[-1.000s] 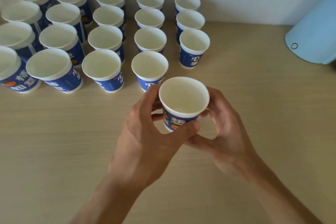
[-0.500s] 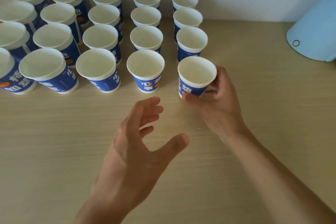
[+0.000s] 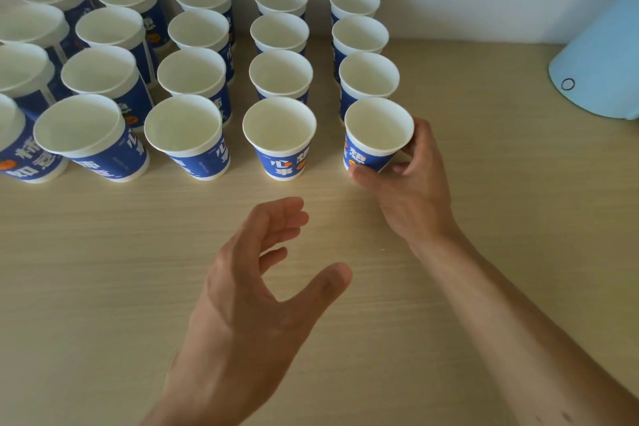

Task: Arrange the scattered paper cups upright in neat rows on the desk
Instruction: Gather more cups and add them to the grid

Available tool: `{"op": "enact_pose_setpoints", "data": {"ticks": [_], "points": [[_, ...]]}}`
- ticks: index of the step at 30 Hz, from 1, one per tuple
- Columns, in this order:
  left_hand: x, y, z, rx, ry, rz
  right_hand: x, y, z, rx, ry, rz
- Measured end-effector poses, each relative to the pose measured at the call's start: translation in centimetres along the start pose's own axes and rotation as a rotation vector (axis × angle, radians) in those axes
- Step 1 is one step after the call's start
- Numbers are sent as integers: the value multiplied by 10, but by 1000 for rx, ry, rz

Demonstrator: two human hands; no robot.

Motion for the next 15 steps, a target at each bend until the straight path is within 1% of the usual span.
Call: {"op": "enact_pose_setpoints", "data": {"ticks": [5,8,11,15], "points": [[-1,2,4,-4,-6,-13,6,8,2,-25,-17,-9],[-3,8,10,0,-12,-10,23,30,9,-91,12,24],[-6,17,27,13,-12,-15,46,64,6,-155,11,52],[-7,23,67,7,-38,-50,86,109,-21,-261,-11,78]]}}
Point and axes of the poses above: each hand's wrist, its own y-axis away from the middle knuckle, its own x-axis out of the back of the hand, z = x × y, the point moved 8 cm from there along -y, towards the middle knuckle, and after that the axes turned 11 degrees about -x, right-handed, at the moved point
